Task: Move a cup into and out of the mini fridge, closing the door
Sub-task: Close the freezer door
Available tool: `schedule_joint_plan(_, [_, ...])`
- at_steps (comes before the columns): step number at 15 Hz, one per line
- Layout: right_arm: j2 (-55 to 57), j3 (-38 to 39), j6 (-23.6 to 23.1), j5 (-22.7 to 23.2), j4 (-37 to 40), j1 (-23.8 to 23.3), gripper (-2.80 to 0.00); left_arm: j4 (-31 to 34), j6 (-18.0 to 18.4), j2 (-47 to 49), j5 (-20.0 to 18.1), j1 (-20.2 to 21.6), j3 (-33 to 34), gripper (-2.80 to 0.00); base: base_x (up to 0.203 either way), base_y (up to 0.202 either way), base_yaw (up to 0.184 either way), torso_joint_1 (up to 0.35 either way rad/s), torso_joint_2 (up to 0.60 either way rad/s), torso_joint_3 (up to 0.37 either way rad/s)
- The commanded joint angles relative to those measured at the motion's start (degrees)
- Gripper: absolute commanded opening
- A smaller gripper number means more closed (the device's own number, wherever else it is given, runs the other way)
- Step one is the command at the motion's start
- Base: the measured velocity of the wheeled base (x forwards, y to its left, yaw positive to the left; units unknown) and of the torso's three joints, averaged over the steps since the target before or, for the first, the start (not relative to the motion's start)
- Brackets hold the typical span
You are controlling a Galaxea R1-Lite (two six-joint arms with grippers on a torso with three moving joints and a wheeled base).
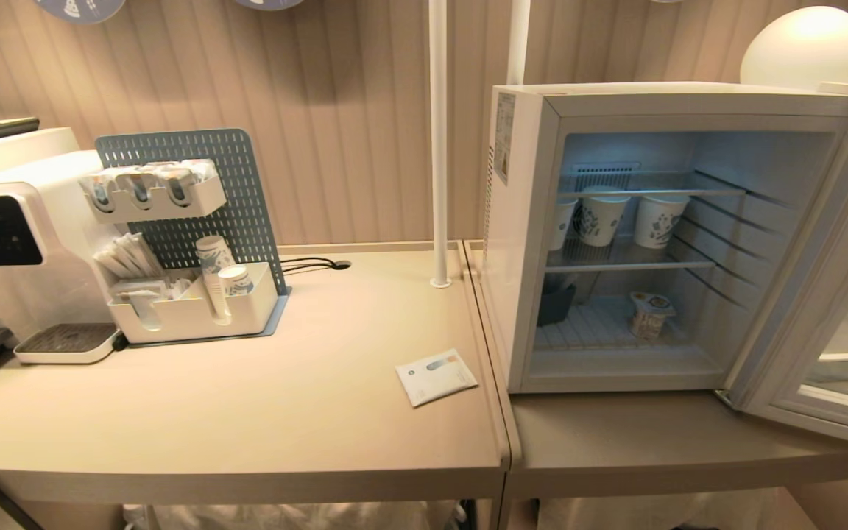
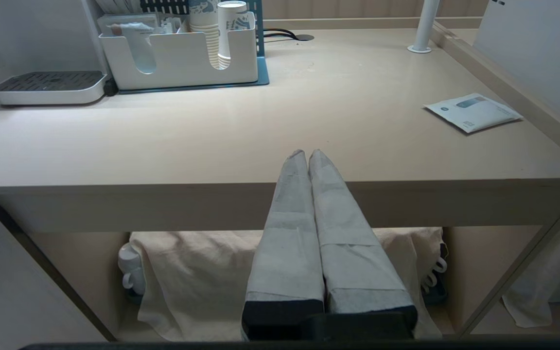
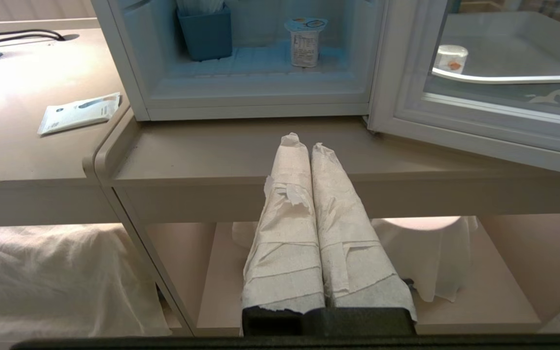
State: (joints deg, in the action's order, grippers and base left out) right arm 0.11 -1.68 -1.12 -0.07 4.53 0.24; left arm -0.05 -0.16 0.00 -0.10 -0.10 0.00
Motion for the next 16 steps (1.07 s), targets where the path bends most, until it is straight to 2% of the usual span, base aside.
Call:
schedule_joint_plan(1, [0.15,-0.08,-0.02,-0.01,0.04,0.02,-2.80,-0.04,-0.02,-0.09,0.01,0.01,0.09,-2.80,0.000,0.000,0.000,0.000,0.00,0.000])
schedule_joint_plan(9, [0.15,-0.08,-0.02,-0.01,0.12,0.02,-2.80,-0.04,0.16,-0.09,0.01,0.01,0.09,-2.80,0.000,-0.017,-0.002,0.001,0.00,0.001])
schedule_joint_plan(16, [0.15,-0.08,-0.02,-0.01,0.21,0.02,-2.80,-0.13,0.25,-0.09,0.01,0.01,0.09,-2.80,0.000,-0.186,0.000,0.003,0.00,0.001])
